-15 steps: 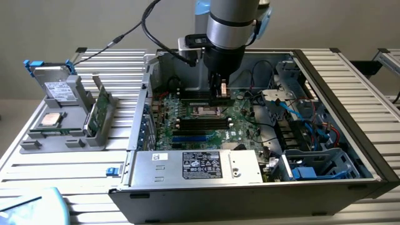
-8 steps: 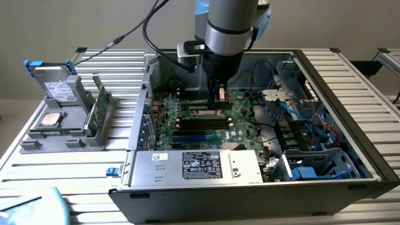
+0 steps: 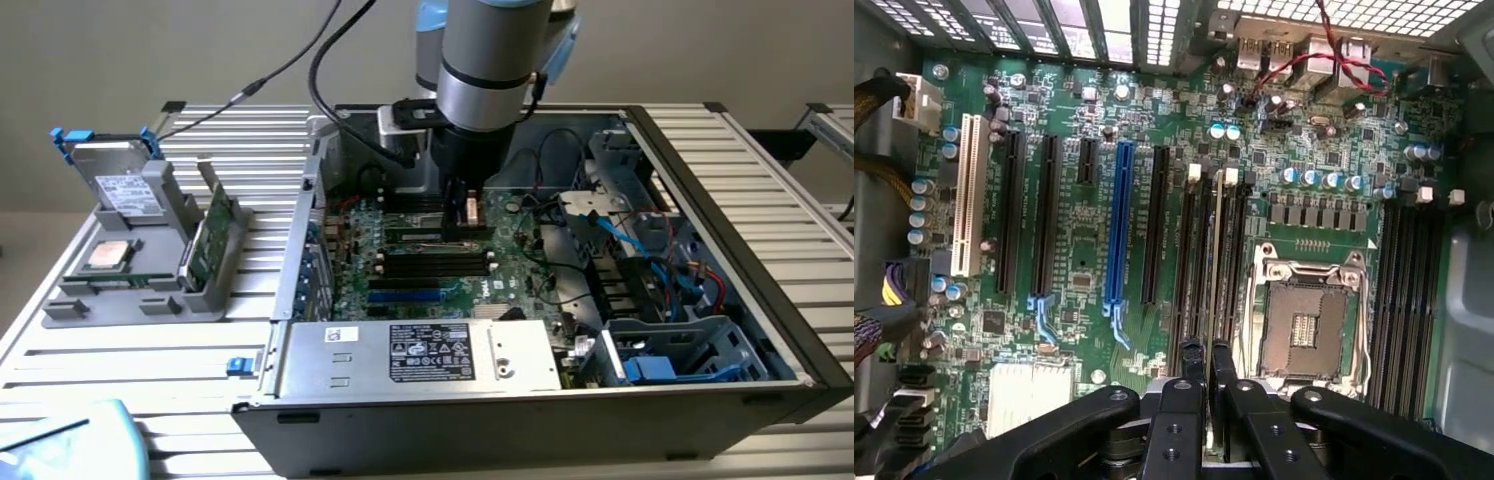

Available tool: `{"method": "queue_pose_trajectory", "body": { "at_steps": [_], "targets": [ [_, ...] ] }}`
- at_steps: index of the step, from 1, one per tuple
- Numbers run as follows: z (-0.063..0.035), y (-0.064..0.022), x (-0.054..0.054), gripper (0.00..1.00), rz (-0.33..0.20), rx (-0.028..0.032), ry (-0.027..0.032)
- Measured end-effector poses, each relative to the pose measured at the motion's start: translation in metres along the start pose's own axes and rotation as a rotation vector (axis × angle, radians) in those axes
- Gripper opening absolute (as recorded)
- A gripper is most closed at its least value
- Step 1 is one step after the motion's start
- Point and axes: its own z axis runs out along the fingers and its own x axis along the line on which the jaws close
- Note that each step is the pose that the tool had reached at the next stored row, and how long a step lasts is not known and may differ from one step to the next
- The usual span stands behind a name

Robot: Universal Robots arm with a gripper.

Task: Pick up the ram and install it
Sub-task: 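Insert the ram into the slot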

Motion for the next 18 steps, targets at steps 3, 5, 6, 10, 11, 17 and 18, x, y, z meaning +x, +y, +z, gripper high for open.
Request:
{"method": "queue_pose_trajectory", "body": {
  "at_steps": [3,5,6,10,11,17,18],
  "targets": [
    [0.0055,0.0002,0.000,0.14,-0.003,-0.0007,0.0000],
    [0.0092,0.0003,0.001,0.14,-0.005,-0.0012,0.0002],
    [0.0110,0.0004,0.001,0.14,-0.006,-0.0013,0.0001],
    [0.0183,0.0007,0.001,0.14,-0.010,-0.0020,0.0003],
    [0.0202,0.0007,0.002,0.14,-0.010,-0.0021,0.0004],
    [0.0281,0.0006,0.002,0.14,-0.013,-0.0062,0.0003],
    [0.0281,0.0006,0.003,0.14,-0.013,-0.0086,0.0000]
  ]
}}
